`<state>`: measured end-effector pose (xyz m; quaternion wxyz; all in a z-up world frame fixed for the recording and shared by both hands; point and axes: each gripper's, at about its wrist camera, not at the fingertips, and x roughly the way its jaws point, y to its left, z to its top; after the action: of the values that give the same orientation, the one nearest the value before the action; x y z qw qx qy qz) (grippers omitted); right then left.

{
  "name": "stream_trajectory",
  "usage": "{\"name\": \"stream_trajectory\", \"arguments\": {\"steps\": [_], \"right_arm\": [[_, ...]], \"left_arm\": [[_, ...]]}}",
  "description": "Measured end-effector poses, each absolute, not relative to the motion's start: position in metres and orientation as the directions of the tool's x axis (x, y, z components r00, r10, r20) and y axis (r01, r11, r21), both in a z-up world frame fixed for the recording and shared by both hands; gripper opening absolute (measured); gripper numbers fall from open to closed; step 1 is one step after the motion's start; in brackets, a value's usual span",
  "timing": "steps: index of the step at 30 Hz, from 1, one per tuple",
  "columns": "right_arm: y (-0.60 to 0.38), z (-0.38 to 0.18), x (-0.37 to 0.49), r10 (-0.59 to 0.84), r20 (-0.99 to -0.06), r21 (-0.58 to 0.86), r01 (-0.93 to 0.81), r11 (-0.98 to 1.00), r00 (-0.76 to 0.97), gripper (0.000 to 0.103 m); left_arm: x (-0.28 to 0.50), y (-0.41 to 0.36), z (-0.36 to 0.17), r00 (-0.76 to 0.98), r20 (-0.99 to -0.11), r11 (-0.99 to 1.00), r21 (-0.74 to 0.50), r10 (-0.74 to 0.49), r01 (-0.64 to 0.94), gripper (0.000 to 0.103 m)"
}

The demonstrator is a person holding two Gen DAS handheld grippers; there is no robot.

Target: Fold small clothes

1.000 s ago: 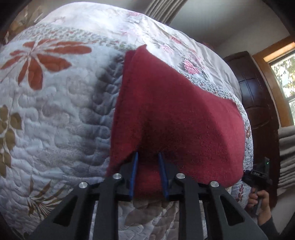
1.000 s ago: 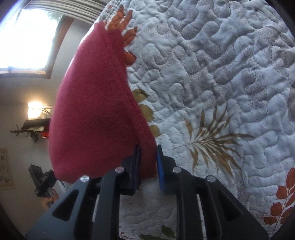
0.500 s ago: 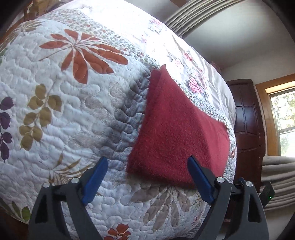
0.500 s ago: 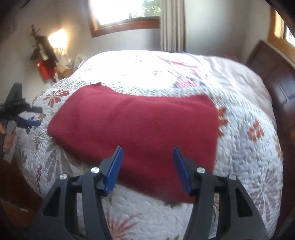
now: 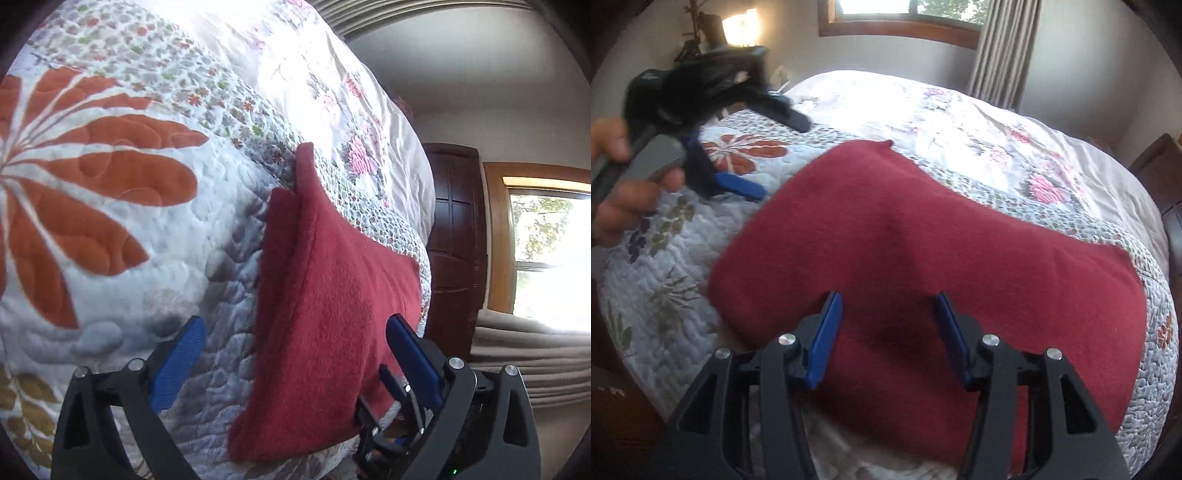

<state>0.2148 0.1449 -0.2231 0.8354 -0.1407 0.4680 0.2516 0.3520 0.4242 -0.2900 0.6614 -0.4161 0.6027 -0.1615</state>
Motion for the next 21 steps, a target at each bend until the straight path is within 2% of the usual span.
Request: {"name": "stream_trajectory", "arguments": {"steps": [2, 3, 5, 6, 10, 12, 14, 21], "right_arm": [[0.157, -0.209, 0.198, 0.336, -0.847, 0.027, -0.598, 0.801, 0.412, 0.056], [0.164, -0.201, 0.186, 0.322, -0.839, -0.022, -0.618, 0.786, 0.439, 0.059], [0.179, -0.190, 0.161, 0.282, -0.815, -0.160, -0.665, 0.730, 0.506, 0.073], [0.186, -0.189, 0.149, 0.252, -0.803, -0.240, -0.680, 0.693, 0.540, 0.074], [0.217, -0.213, 0.124, 0.146, -0.789, -0.448, -0.721, 0.528, 0.596, 0.073], [0.231, -0.226, 0.120, 0.115, -0.777, -0.505, -0.721, 0.475, 0.619, 0.072], [0.243, -0.239, 0.121, 0.082, -0.755, -0.563, -0.707, 0.428, 0.651, 0.071], [0.271, -0.280, 0.135, 0.001, -0.694, -0.696, -0.672, 0.251, 0.719, 0.072]], "left_arm": [[0.361, 0.423, -0.297, 0.205, -0.642, 0.581, -0.761, -0.739, -0.289, 0.099], [0.366, 0.422, -0.300, 0.191, -0.633, 0.573, -0.767, -0.751, -0.287, 0.099], [0.376, 0.419, -0.308, 0.167, -0.619, 0.561, -0.775, -0.768, -0.291, 0.099], [0.381, 0.416, -0.312, 0.155, -0.611, 0.555, -0.779, -0.776, -0.292, 0.099], [0.396, 0.405, -0.316, 0.112, -0.569, 0.525, -0.807, -0.815, -0.271, 0.099], [0.405, 0.399, -0.312, 0.089, -0.537, 0.505, -0.829, -0.839, -0.240, 0.099], [0.409, 0.398, -0.311, 0.076, -0.545, 0.518, -0.825, -0.835, -0.225, 0.099], [0.409, 0.420, -0.318, 0.108, -0.512, 0.472, -0.842, -0.852, -0.261, 0.099]]}}
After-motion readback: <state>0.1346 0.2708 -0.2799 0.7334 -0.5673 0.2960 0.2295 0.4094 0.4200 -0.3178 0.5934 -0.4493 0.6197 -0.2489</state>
